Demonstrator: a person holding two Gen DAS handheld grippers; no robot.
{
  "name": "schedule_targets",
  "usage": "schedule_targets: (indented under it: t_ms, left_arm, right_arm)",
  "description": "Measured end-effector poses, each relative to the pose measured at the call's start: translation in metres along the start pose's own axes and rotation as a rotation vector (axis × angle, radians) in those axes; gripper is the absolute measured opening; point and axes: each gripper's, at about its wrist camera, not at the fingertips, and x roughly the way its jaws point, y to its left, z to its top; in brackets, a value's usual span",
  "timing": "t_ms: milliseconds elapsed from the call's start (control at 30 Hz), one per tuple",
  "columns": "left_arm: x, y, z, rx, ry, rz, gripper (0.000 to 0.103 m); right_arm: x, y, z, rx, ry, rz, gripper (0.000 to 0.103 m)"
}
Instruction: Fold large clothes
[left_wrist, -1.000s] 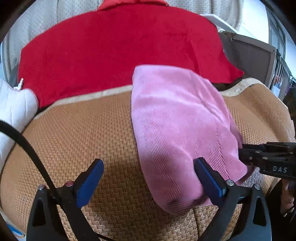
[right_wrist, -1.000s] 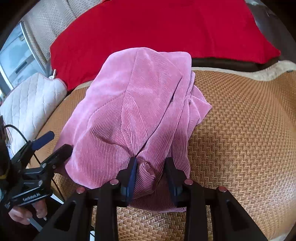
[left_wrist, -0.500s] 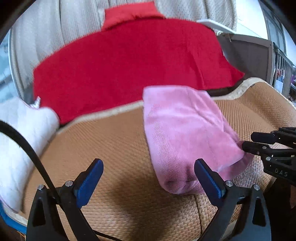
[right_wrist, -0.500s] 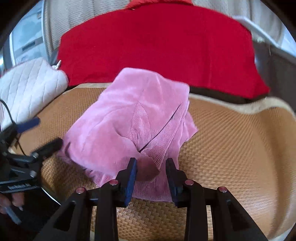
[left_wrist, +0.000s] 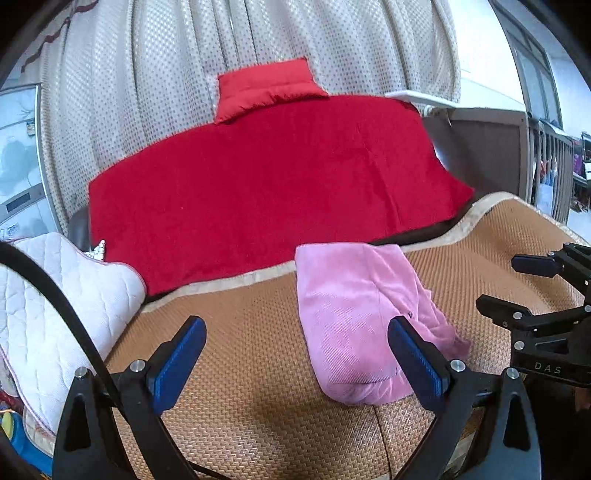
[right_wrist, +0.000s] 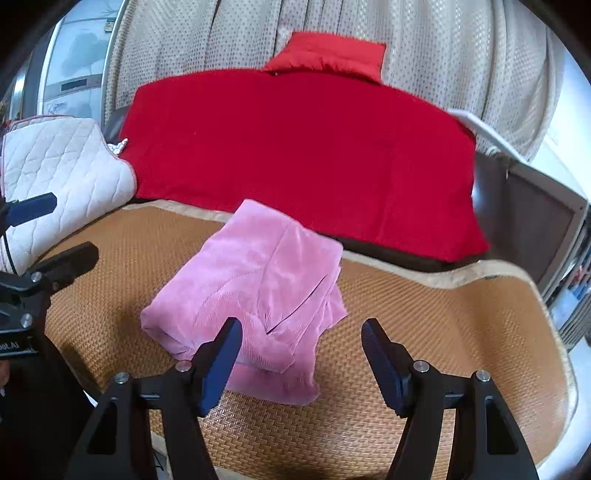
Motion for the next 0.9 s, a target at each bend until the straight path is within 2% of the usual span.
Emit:
schedule_targets:
  t_ms: [400, 800, 900]
  left_arm:
    - [-0.007, 0.007, 0.007, -0.032, -0.01, 0.012, 0.099]
    - [0.037, 0.021, -0.006, -0.056, 0.076, 0.031, 0.099]
    - [0.052, 0.023, -0.004, -0.043, 0.099, 0.005, 0.099]
  right_arm:
    - [-0.028, -0.002, 0.012, -0.004, -0.061, -0.016, 0.071]
    - [0.007, -0.002, 0.005, 0.024, 0.008, -0.038, 0.071]
    - [0.017, 0.001, 0.005, 0.015, 0.023, -0.032, 0.071]
